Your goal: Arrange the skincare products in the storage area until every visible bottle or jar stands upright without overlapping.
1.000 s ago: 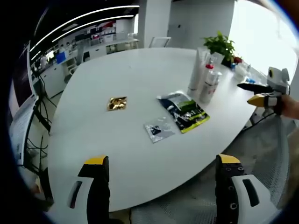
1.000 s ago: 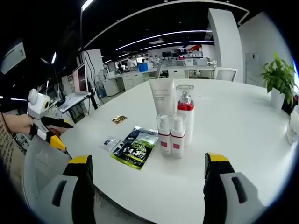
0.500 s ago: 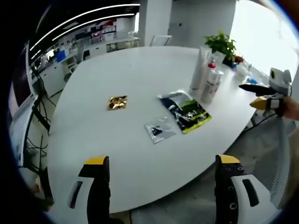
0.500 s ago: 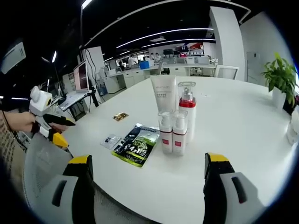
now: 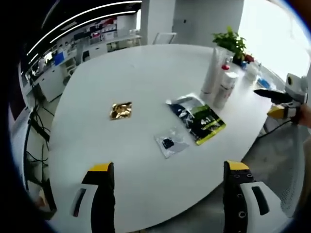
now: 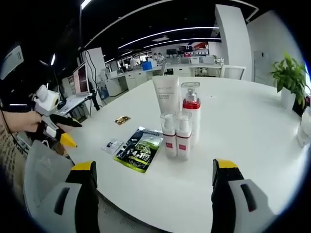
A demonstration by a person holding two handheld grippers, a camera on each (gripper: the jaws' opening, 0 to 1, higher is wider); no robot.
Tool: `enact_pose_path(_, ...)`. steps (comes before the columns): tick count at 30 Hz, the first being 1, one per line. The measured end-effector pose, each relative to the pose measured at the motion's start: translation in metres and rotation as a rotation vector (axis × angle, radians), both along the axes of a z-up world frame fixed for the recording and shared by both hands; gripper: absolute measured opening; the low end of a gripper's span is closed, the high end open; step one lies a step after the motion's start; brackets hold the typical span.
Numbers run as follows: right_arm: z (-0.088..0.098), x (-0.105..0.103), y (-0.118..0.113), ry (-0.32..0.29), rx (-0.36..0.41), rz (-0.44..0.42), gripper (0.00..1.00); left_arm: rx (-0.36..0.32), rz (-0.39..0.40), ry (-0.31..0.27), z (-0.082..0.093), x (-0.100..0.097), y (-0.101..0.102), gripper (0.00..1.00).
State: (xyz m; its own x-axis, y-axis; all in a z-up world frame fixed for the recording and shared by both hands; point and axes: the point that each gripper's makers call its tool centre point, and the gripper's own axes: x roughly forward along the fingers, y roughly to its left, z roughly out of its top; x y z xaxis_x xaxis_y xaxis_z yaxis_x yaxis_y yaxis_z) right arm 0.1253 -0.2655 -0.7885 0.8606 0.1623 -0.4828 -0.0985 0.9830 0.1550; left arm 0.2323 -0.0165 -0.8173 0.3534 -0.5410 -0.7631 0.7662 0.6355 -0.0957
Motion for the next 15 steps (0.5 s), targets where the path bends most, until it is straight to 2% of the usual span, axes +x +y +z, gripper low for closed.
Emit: enact_pose_path(15,-0.007,-0.001,-0.007,0.019,-0.001,-0.027,0.99,0.056,-0.044,0.041,-0.017,0.042,-0.021,0.90)
